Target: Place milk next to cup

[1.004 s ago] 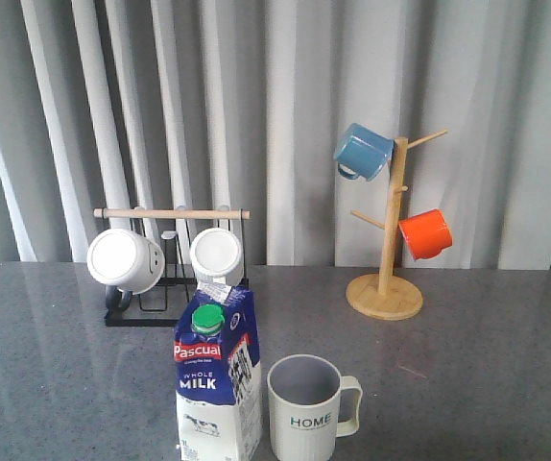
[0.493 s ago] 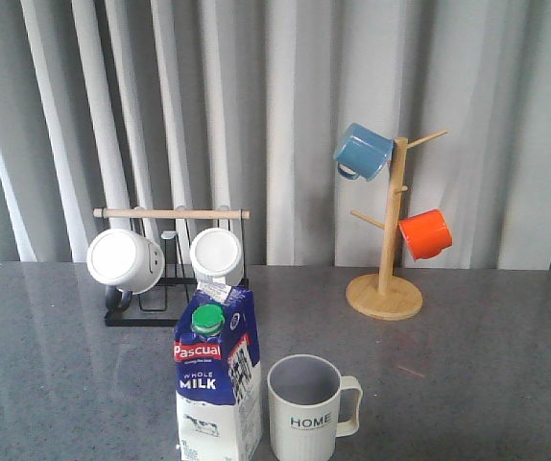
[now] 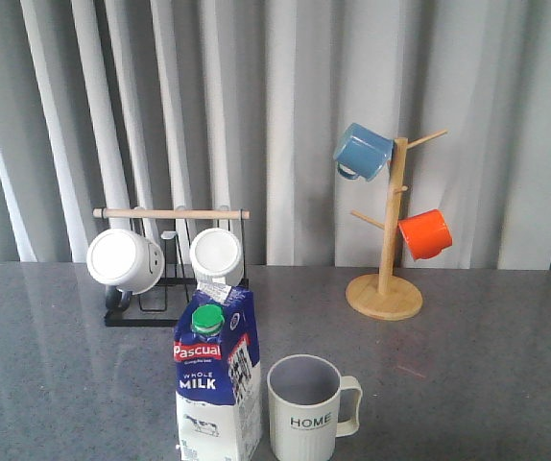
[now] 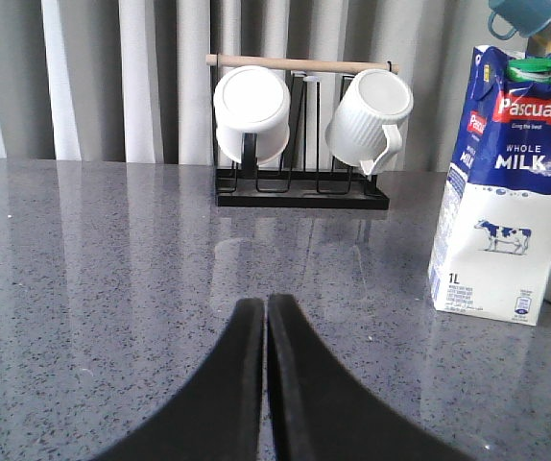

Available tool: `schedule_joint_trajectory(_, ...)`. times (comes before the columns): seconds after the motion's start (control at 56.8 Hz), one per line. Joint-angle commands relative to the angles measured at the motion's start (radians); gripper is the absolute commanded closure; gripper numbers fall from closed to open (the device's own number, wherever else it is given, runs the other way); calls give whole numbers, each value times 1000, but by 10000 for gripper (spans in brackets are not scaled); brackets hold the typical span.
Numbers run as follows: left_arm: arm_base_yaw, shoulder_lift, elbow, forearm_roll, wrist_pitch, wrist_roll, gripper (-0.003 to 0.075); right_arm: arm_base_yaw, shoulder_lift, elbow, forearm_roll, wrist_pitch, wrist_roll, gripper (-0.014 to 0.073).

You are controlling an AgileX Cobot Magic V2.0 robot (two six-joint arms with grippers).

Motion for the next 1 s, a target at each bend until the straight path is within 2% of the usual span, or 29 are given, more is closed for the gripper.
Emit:
schedule_joint_trajectory(0.0,-2,-12,-21,1,-76,-4,726,-7,-5,-32,-6,-65,-2,602)
schedule_joint_trajectory(0.757,-2,-12,-21,1,-76,-4,726,-7,-29,-15,-12,-67,-8,602)
schedule_joint_trajectory(0.828,-2,-12,-21,1,-76,-4,726,-7,-103,45,-19,-73,-33,602)
schedule_joint_trajectory(0.986,-2,-12,-21,1,-76,-4,726,-7,-360,316,-16,-122,-26,602)
